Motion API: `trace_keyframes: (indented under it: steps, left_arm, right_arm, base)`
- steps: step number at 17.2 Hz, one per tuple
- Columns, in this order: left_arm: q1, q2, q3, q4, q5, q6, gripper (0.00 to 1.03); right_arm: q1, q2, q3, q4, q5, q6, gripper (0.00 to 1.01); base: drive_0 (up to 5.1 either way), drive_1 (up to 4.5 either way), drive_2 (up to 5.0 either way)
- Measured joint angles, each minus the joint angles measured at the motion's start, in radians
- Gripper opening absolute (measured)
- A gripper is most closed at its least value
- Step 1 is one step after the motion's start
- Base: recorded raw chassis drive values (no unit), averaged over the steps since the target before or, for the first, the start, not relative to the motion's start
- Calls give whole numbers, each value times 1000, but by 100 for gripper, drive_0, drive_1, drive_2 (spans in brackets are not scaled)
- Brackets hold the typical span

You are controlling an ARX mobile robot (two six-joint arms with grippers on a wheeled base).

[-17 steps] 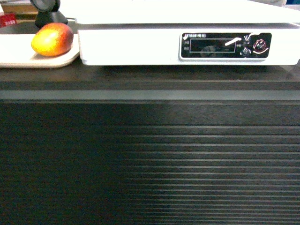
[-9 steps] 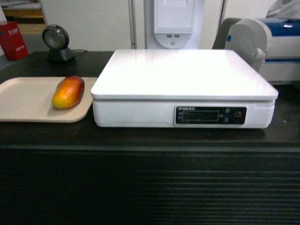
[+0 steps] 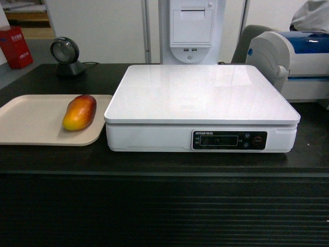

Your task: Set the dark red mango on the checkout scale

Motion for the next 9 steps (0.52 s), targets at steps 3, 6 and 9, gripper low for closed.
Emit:
trace_keyframes:
  steps: [3, 6, 9]
  left_arm:
    - [0, 0, 0, 0, 0, 0, 98]
    - [0, 0, 0, 0, 0, 0, 98]
    - [0, 0, 0, 0, 0, 0, 98]
  right_arm:
    - [0, 0, 0, 1, 0, 0, 98]
    - [0, 0, 0, 0, 0, 0, 98]
    - [0, 0, 0, 1, 0, 0, 98]
  base:
    - [0, 0, 0]
    - [0, 0, 0]
    - [0, 0, 0]
